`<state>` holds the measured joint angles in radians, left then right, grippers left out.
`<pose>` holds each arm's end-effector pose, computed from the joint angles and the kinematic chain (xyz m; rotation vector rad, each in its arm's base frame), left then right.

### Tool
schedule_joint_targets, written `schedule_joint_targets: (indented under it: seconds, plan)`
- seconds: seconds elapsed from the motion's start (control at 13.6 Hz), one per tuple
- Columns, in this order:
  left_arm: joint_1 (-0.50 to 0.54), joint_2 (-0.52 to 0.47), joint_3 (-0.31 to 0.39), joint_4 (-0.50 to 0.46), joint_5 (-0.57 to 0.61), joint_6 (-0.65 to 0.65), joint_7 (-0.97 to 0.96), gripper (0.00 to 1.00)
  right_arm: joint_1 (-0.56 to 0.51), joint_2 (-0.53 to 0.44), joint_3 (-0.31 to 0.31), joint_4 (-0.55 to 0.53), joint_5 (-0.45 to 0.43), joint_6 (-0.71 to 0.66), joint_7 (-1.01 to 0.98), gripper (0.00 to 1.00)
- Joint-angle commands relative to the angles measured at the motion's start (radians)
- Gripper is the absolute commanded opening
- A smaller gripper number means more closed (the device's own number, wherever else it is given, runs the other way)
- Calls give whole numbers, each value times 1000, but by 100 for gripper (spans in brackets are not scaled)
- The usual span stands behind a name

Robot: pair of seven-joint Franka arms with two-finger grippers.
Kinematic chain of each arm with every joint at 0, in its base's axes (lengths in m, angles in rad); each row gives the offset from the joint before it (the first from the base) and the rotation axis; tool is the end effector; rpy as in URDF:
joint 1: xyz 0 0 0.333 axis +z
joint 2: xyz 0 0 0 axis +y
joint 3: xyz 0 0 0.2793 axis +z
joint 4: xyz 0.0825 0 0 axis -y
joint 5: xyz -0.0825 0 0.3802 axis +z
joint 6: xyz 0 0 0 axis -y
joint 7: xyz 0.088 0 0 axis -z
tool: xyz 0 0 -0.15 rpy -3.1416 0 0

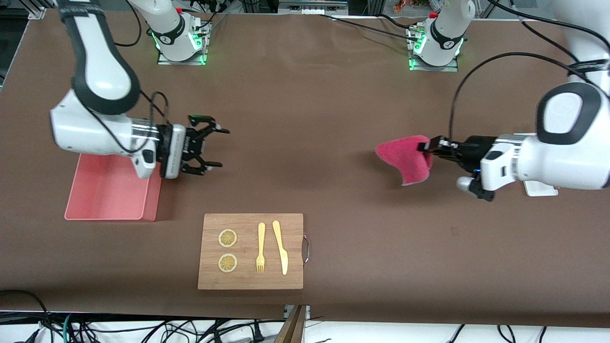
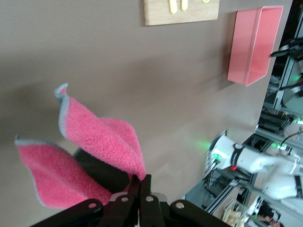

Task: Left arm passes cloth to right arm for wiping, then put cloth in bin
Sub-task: 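Grasp the cloth with the right gripper from the left gripper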

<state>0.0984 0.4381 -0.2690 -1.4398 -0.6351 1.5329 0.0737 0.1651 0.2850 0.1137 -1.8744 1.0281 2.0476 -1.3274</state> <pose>0.6021 -0.1745 0.3908 2.3654 -0.1810 -0.4431 0.5707 0.2437 0.3175 -1.9664 -1.1266 -0.4420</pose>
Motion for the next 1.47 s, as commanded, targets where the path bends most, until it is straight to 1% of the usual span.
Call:
schedule_joint_targets:
  seconds: [0.0,0.15,0.29,0.44,0.59,0.73,0.95,1.03,1.1,1.17,1.25,1.32,1.39]
  plan:
    - [-93,13,7,12,-81,100,-110,0,43,9,89,-12,63,193,-33,100]
    - [-172,22,7,9,-126,195,-144,0,94,16,93,-12,78,249,-29,100]
    - [-232,24,7,1,-136,281,-173,0,119,10,103,-17,78,263,-16,100]
    - [-265,33,7,-1,-196,323,-189,0,123,-3,122,-20,83,272,-7,100]
    - [-310,39,7,-1,-285,418,-193,0,128,-9,147,-25,83,310,20,100]
    - [-331,39,7,-1,-301,446,-193,0,151,-7,155,-25,81,357,65,100]
    - [-345,36,7,-5,-301,457,-193,0,178,3,158,-23,78,419,67,100]
    - [-353,36,7,-4,-302,458,-193,0,178,6,156,-22,72,425,54,97]
    - [-356,34,7,-4,-302,458,-193,0,178,8,156,-20,69,425,44,73]
    - [-356,33,5,-4,-302,458,-193,0,178,9,156,-19,69,430,31,39]
    - [-356,31,7,-4,-307,458,-195,0,177,10,156,-17,69,431,34,15]
    - [-356,31,7,-4,-319,458,-193,0,175,11,156,-17,69,431,33,4]
    - [-356,30,7,-4,-321,458,-195,0,172,10,155,-15,67,430,40,0]
